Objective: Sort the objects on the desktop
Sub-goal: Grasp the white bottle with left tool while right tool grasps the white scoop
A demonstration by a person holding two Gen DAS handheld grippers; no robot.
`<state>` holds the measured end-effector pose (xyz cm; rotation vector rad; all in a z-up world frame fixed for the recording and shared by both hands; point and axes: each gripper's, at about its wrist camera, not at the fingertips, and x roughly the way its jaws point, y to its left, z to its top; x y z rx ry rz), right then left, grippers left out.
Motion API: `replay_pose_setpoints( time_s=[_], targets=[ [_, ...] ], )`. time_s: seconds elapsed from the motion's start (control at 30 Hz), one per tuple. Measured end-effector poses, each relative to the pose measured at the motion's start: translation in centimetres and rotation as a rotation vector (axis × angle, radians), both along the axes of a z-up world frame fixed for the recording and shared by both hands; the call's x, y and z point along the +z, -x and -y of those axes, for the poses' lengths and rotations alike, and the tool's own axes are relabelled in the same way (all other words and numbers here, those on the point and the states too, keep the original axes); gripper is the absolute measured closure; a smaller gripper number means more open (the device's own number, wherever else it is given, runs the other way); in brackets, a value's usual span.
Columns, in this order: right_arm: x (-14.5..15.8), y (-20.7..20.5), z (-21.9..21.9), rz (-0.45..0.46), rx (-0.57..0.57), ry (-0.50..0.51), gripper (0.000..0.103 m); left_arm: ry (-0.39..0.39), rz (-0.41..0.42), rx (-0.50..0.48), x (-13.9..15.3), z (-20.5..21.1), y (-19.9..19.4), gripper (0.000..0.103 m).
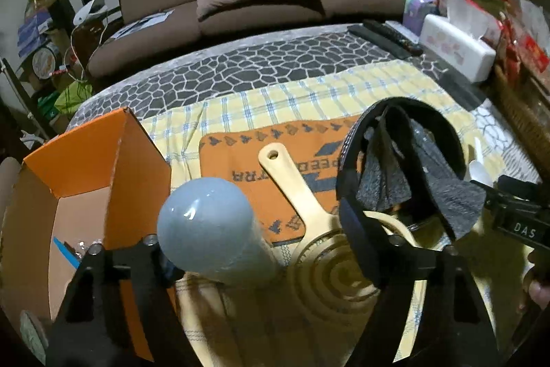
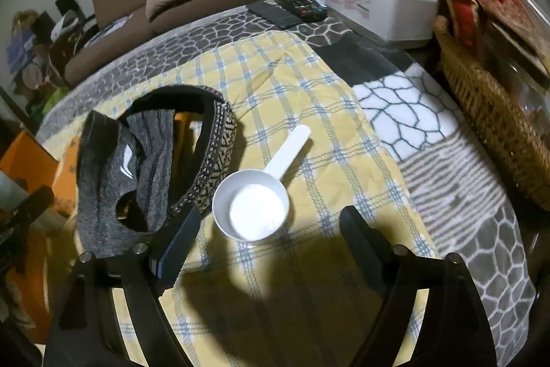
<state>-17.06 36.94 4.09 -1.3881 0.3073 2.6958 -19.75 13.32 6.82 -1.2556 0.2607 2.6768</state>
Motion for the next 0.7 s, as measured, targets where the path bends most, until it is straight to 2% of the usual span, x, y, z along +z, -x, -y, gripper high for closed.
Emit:
replay_pose_setpoints(
  time_s=[0.07,0.13,0.2,0.27,0.33,0.4,0.7],
  targets=[
    [-0.6,0.4,0.2,0.008,0.017,0.000,0.033,-0.001,0.013,0.005,-0.6,0.1,0.2,0.034],
    [-0.9,0.5,0.3,0.009,0.032,-0.010,0.057,-0.013,0.022,0.004,-0.9,0.2,0.4,0.038],
    [-1.1,0.5,0.5,0.010,0.045,-0.029,0.057,-0.022,0.031,0.008,-1.3,0.3,0.6,0.039],
    [-1.0,0.4,0.6,0.002,0.051,-0.031,0.057,-0.038,0.039,0.012,-1.5,0.5,0.7,0.045],
    [-0.9,0.2,0.5,-0.004,0.048,-0.026,0.057,-0.050,0.045,0.021,-1.7,0.7,0.8,0.061],
    [-0.6,0.3,0.4,-0.011,0.047,-0.026,0.057,-0.059,0.040,0.023,-1.7,0.9,0.8,0.069],
    [1.8,-0.3,0.3,-0.064,0.045,0.002,0.057,-0.079,0.045,0.015,-1.6,1.2,1.0,0.070]
  ],
)
